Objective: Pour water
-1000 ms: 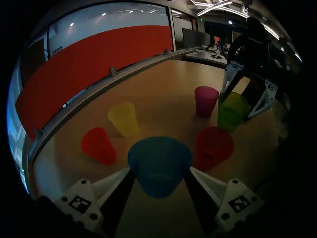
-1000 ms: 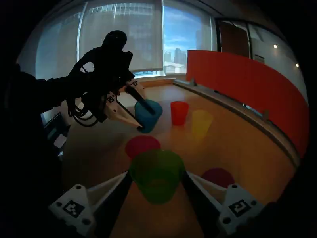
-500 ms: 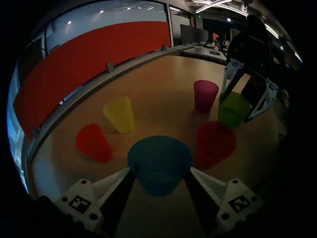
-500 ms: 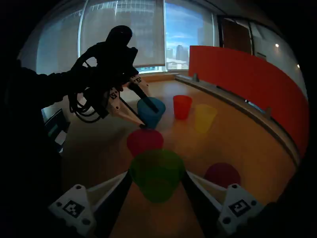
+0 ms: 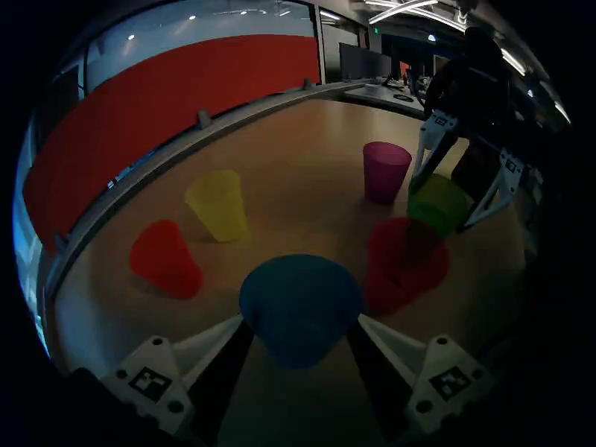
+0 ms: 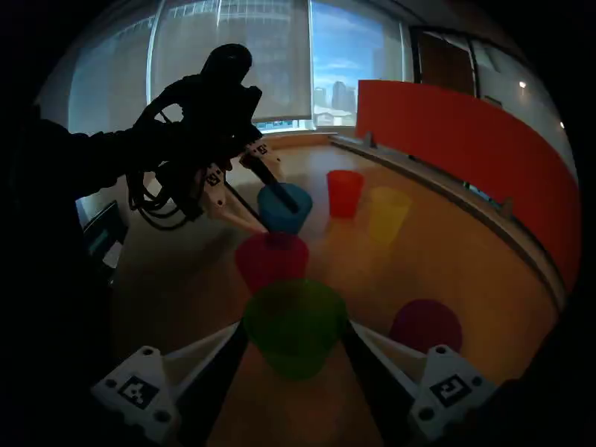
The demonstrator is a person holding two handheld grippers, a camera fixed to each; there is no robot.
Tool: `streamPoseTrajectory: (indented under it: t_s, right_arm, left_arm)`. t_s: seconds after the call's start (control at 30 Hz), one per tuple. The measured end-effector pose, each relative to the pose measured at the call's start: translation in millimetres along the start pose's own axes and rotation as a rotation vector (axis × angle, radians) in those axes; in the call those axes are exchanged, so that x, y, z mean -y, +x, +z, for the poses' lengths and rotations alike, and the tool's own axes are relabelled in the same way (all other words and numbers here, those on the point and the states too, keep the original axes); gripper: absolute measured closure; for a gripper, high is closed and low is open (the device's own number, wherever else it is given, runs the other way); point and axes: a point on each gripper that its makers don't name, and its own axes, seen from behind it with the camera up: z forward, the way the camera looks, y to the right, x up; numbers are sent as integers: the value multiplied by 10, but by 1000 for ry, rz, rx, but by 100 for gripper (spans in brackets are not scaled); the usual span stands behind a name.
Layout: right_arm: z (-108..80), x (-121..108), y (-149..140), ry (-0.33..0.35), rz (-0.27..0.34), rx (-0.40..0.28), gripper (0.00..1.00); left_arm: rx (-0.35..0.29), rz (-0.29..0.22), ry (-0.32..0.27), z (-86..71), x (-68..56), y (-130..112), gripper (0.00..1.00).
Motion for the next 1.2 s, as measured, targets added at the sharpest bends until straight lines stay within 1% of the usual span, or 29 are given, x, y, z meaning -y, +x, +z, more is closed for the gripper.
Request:
streamPoseTrajectory:
  t_s: [0.4,0.8,1.07,1.2]
  right_arm:
    - [32,-13,-44,-2,6,10,10]
    - [53,-8,-48,1,15,11,10]
    - [39,-15,-71,-2,23,10,10]
    - [30,-16,-85,-5,27,7,9]
  left_arm:
    - [-13,-21,-7,-2,-11,-45,18]
    - [-18,-20,-15,20,-19,-96,18]
    - [4,-24,-13,25,-19,-210,18]
    - [10,-14,-17,31,-35,-226,18]
